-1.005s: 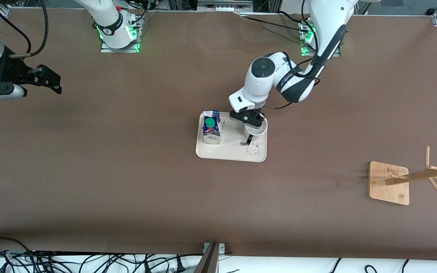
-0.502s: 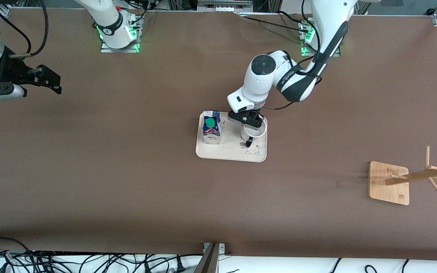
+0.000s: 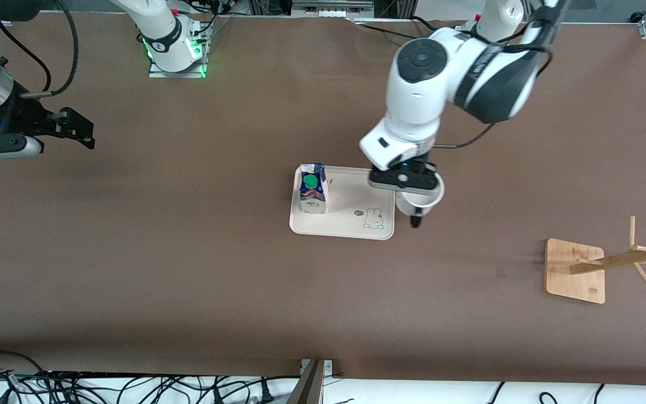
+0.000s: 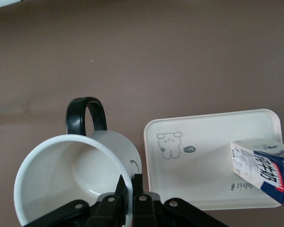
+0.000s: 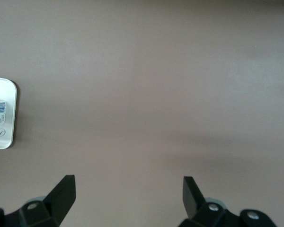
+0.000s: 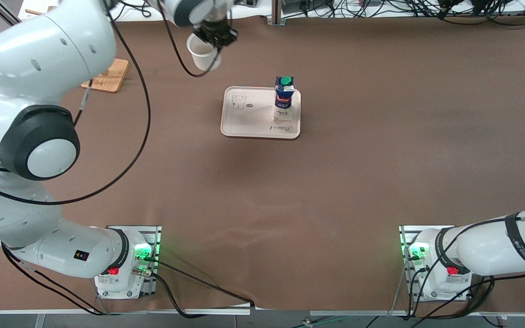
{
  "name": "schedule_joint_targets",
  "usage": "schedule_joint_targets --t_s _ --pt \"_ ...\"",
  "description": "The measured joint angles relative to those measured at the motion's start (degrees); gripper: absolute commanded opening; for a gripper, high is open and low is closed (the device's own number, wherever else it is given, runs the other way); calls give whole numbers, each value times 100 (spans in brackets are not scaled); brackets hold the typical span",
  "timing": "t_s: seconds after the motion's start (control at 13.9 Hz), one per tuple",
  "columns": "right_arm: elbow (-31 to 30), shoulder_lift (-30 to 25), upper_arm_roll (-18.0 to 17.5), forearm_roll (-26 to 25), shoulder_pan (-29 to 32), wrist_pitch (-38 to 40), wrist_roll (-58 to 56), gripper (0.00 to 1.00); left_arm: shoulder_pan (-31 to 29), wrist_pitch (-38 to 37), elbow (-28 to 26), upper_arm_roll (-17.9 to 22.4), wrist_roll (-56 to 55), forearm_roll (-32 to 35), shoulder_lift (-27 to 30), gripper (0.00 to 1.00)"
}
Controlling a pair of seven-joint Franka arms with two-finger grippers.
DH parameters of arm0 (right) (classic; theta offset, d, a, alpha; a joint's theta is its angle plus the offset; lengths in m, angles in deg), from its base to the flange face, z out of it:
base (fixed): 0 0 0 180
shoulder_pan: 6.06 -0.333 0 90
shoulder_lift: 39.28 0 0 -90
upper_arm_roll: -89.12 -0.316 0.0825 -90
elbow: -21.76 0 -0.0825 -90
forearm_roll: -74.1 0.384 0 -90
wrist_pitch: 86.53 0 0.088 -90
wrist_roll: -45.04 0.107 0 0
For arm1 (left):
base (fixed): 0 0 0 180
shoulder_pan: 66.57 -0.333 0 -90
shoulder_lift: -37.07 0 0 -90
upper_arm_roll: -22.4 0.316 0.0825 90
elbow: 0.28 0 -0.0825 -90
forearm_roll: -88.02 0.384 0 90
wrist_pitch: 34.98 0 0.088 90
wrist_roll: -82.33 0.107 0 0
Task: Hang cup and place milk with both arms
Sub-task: 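Carry the mug to the stand while the right gripper reaches the carton, then hang the mug handle on a peg while the right gripper grasps the carton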
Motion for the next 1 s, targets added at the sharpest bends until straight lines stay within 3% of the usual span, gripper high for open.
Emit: schedule_joint_targets --t_s 0.22,0.57,1.0 --pt "-12 144 -47 2 -104 161 -42 100 -649 -693 619 19 623 0 -2 0" --pt "-16 559 -172 483 -772 152 171 100 -1768 -784 739 21 2148 -45 -37 0" --pt "-21 1265 -225 846 -2061 -1046 1978 100 -2509 -1034 748 22 3037 -483 -66 0"
